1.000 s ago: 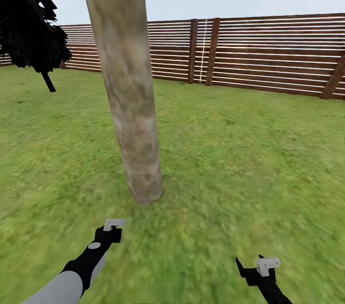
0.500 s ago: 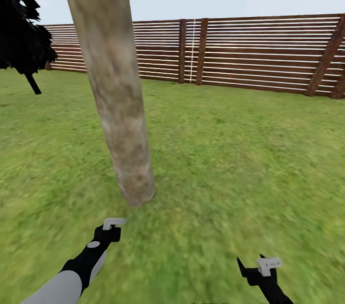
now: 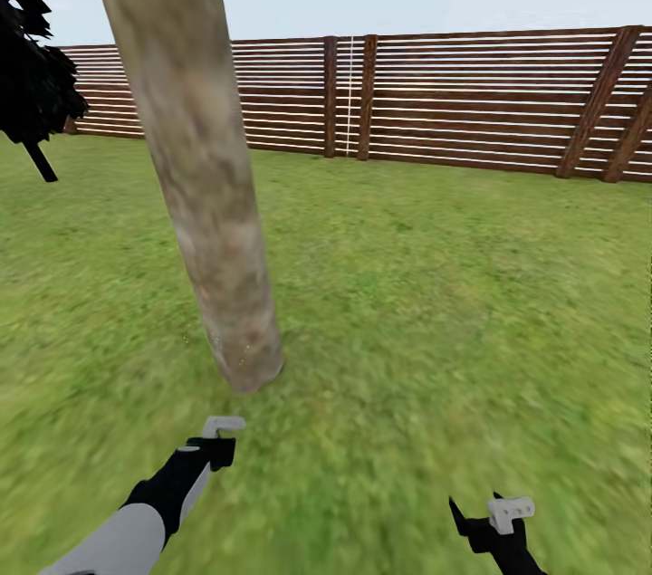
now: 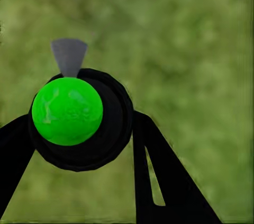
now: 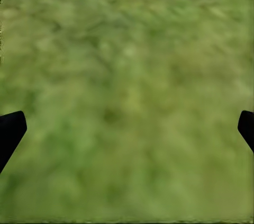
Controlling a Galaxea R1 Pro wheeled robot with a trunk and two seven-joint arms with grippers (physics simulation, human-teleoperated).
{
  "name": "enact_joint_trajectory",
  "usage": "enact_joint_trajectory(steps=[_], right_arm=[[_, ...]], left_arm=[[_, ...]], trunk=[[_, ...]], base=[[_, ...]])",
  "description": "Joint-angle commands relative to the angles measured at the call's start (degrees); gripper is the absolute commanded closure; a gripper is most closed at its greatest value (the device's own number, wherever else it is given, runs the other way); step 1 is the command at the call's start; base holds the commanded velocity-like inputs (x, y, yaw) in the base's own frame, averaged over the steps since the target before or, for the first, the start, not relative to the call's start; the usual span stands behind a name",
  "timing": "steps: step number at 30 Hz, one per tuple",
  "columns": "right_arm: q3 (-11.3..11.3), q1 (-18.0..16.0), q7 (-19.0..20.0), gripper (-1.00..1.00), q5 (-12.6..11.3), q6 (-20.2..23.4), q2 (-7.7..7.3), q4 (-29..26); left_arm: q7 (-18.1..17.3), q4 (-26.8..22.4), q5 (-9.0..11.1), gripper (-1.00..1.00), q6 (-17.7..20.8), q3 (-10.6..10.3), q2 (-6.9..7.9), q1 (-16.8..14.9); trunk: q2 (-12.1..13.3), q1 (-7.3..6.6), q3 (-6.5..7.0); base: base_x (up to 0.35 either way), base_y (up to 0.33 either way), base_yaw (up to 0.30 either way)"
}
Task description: In the garden, pick up the pesticide atomizer on the floor and spray pesticide onto both trees until each tree trunk is fully covered.
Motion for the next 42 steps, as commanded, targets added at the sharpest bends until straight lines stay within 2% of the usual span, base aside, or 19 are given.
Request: enact_joint_trajectory(steps=[1,3,6,9,11,14,17,19,21,23,24,26,28,29,31,33,35,39,42], right_arm=[[0.0,0.0,0.01,-1.0,0.0,-0.01,0.0,0.0],[0.0,0.0,0.0,-1.0,0.0,-0.01,0.0,0.0],[0.0,0.0,-0.01,-1.0,0.0,0.01,0.0,0.0],[0.0,0.0,0.03,-1.0,0.06,0.01,0.0,0.01],[0.0,0.0,0.07,-1.0,0.07,0.01,0.0,0.02],[0.0,0.0,0.07,-1.0,0.09,0.01,0.0,0.03],[0.05,0.0,0.04,-1.0,0.09,0.01,0.0,0.08],[0.06,0.01,0.0,-1.0,0.09,0.01,0.0,0.09],[0.03,0.02,0.01,-1.0,0.09,0.01,0.0,0.09],[0.04,0.01,0.0,-1.0,0.09,0.01,0.0,0.09],[0.05,0.0,0.01,-1.0,0.09,0.01,0.0,0.09],[0.01,0.0,0.0,-1.0,0.09,0.01,-0.05,0.09],[0.0,0.01,-0.01,-1.0,0.09,0.01,-0.08,0.09],[0.0,0.02,-0.01,-1.0,0.09,0.01,-0.07,0.09],[0.0,0.01,0.04,-1.0,0.09,0.01,-0.04,0.09],[0.0,0.02,0.02,-1.0,0.09,0.01,-0.06,0.09],[0.0,0.01,0.0,-1.0,0.09,0.01,-0.06,0.09],[0.01,0.01,-0.01,-1.0,0.09,0.01,-0.05,0.09],[0.04,0.02,0.05,-1.0,0.09,0.01,-0.04,0.09]], left_arm=[[0.0,-0.08,-0.08,1.0,0.66,-0.09,0.15,-0.11],[0.07,-0.53,-0.2,1.0,3.82,-0.21,0.32,-0.32],[0.13,-5.86,-0.22,1.0,8.46,-0.19,-0.68,-0.43],[-0.1,-11.54,-0.12,1.0,14.94,-0.32,-4.67,-0.53],[-0.24,-13.65,-0.02,1.0,16.72,-0.35,-5.35,-0.59],[-0.42,-14.45,0.13,1.0,18.4,0.07,-4.24,-0.57],[-1.06,-14.54,0.27,1.0,18.62,0.27,-0.02,-0.57],[-1.87,-14.57,0.24,1.0,18.77,0.21,1.49,-0.52],[-2.07,-14.57,0.24,1.0,18.77,0.11,1.14,-0.53],[-2.14,-14.62,0.19,1.0,18.72,-0.16,-0.31,-0.56],[-2.16,-14.71,0.14,1.0,18.76,-0.29,-1.65,-0.61],[-2.16,-15.43,0.12,1.0,18.85,-0.34,-2.27,-0.86],[-2.17,-16.43,0.12,1.0,18.93,-0.15,-1.75,-1.64],[-2.25,-16.66,0.15,1.0,19.63,0.09,-0.38,-2.72],[-2.35,-16.78,0.22,1.0,21.23,0.21,1.3,-3.38],[-2.35,-16.78,0.21,1.0,21.83,0.19,1.71,-3.85],[-2.34,-16.77,0.13,1.0,22.07,-0.17,0.78,-3.95],[-2.34,-16.84,0.01,1.0,22.13,-0.49,-3.03,-4.15],[-2.34,-16.91,0.08,1.0,22.17,-0.66,-3.03,-4.56]], trunk=[[0.0,0.0,0.0],[0.0,0.0,0.0],[0.0,0.0,0.0],[0.0,0.0,0.0],[0.0,0.0,0.0],[0.0,0.0,0.0],[0.0,0.0,0.0],[0.0,0.0,0.0],[0.0,0.0,0.0],[0.0,0.0,0.0],[0.0,0.0,0.0],[0.0,0.0,0.0],[0.0,0.0,0.0],[0.0,0.0,0.0],[0.0,0.0,0.0],[0.0,0.0,0.0],[0.0,0.0,0.0],[0.0,0.0,0.0],[0.0,0.0,0.0]], base=[[-0.253,0.072,0.0],[-0.205,0.049,0.0],[-0.029,0.006,0.0],[-0.004,0.001,0.0],[0.0,0.0,0.0],[0.0,0.0,0.0],[0.0,0.0,0.0],[0.0,0.0,0.0],[-0.114,0.056,0.0],[-0.178,0.065,0.0],[-0.045,0.015,0.0],[-0.014,0.004,0.0],[-0.003,0.001,0.0],[0.0,0.0,0.0],[0.0,0.0,0.0],[0.0,0.0,0.0],[-0.049,0.0,0.0],[-0.189,0.0,0.0],[-0.016,0.0,0.0]])
